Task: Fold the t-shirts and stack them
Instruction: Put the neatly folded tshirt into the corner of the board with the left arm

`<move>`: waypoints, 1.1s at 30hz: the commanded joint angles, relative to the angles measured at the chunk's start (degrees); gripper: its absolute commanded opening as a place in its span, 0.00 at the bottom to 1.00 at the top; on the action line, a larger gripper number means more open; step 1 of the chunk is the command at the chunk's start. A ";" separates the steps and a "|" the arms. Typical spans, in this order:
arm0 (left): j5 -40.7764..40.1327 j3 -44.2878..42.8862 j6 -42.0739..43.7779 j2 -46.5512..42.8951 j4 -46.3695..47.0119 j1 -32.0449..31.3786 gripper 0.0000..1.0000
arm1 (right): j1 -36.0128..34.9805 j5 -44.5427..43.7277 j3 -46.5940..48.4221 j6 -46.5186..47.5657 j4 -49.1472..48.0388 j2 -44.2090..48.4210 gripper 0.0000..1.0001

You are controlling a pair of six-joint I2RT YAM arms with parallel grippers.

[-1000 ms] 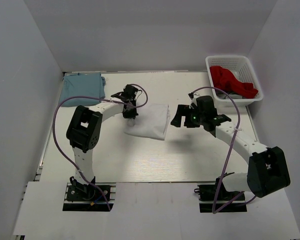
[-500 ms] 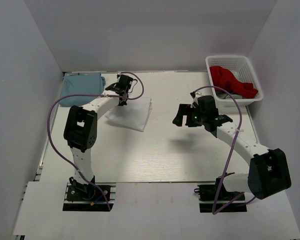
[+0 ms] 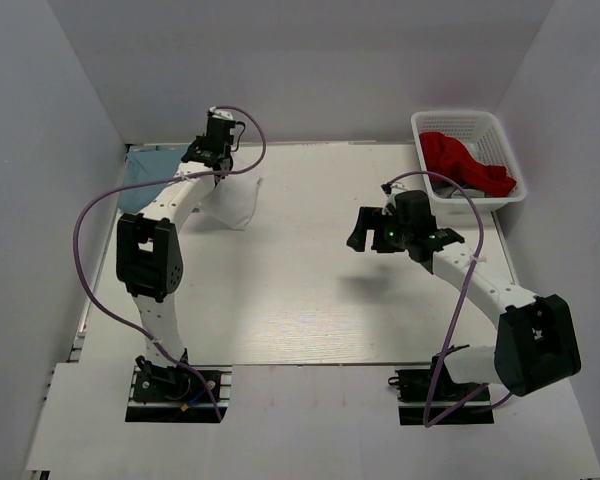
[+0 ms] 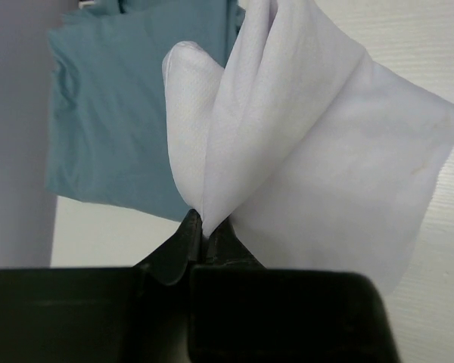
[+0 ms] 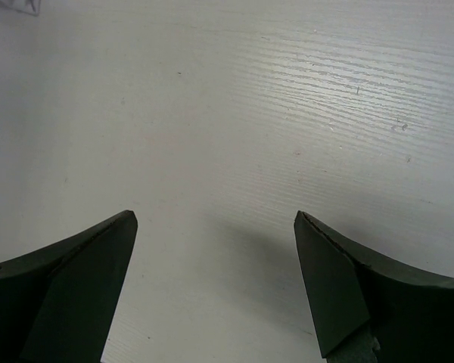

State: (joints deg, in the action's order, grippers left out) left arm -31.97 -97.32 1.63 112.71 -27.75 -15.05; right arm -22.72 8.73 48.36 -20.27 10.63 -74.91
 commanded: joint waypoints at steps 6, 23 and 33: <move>-1.35 -7.01 5.66 -1.61 3.58 5.11 0.00 | 0.48 1.20 4.37 0.23 -0.61 -4.27 0.90; 6.21 -18.70 4.62 1.64 -0.90 11.44 0.00 | 0.48 3.40 7.27 -0.65 -2.11 -8.58 0.90; 2.88 -20.10 4.61 9.19 1.46 17.06 0.00 | 0.40 3.40 10.43 -0.82 -0.79 -10.95 0.90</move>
State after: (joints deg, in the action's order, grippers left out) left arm -26.83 -114.45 6.15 120.05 -28.18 -0.47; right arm -22.50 11.88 55.68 -20.82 10.50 -85.45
